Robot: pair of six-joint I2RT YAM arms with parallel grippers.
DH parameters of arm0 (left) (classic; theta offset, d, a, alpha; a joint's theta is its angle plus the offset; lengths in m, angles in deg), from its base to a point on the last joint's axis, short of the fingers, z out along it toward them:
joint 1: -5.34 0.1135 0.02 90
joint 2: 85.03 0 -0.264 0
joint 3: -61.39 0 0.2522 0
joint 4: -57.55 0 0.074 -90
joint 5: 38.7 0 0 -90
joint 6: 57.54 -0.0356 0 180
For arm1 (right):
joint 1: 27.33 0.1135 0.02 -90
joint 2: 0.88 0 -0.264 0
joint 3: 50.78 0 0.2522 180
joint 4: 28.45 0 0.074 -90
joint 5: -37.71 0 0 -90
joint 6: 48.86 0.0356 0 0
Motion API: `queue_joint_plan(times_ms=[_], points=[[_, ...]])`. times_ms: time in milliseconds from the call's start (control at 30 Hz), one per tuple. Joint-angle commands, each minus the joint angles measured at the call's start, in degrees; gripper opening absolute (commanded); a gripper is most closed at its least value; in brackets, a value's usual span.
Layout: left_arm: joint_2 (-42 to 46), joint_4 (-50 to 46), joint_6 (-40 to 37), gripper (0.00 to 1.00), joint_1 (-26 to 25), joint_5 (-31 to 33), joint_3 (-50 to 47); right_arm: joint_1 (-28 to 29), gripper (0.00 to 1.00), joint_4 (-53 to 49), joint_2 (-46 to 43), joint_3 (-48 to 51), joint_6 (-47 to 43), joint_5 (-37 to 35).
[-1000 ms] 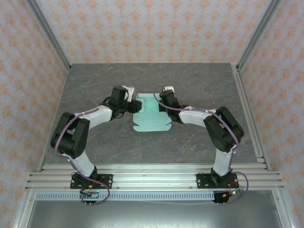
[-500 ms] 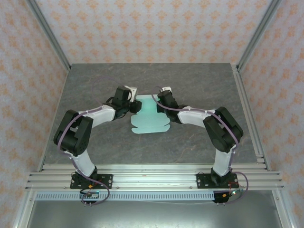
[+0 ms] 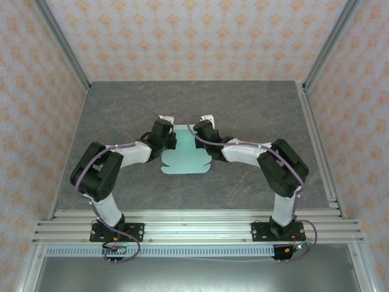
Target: Fold the paper box
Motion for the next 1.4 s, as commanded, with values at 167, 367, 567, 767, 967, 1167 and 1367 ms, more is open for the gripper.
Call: queue_joint_plan(times_ms=[167, 367, 567, 767, 967, 1167, 1367], points=[[1.46, 0.18, 1.5, 0.08, -0.8, 14.27, -0.57, 0.98, 0.0, -3.87, -0.28, -0.58, 5.01, -4.54], [0.58, -2.71, 4.0, 0.08, -2.23, 23.25, 0.78, 4.1, 0.0, -8.86, 0.92, -3.73, 4.93, -13.14], [0.13, -1.95, 6.39, 0.08, -2.25, 28.35, 0.16, 5.09, 0.0, -12.28, 0.09, -4.89, 9.81, -15.52], [-2.14, -3.67, 7.53, 0.1, -2.33, 25.84, 2.32, 5.13, 0.0, -13.13, 0.85, -5.33, 12.07, -14.14], [-2.95, -1.06, 5.13, 0.28, -2.22, 16.37, 1.92, 5.14, 0.0, -13.41, 2.66, -6.44, 11.58, -12.42], [-1.31, -1.77, 2.94, 0.39, -2.24, 11.01, 0.68, 5.14, 0.0, -14.97, 4.84, -8.71, 11.16, -12.87], [2.21, -3.09, 1.87, 0.47, -1.98, 8.85, -1.66, 5.12, 0.0, -17.13, 6.88, -11.36, 11.68, -13.31]])
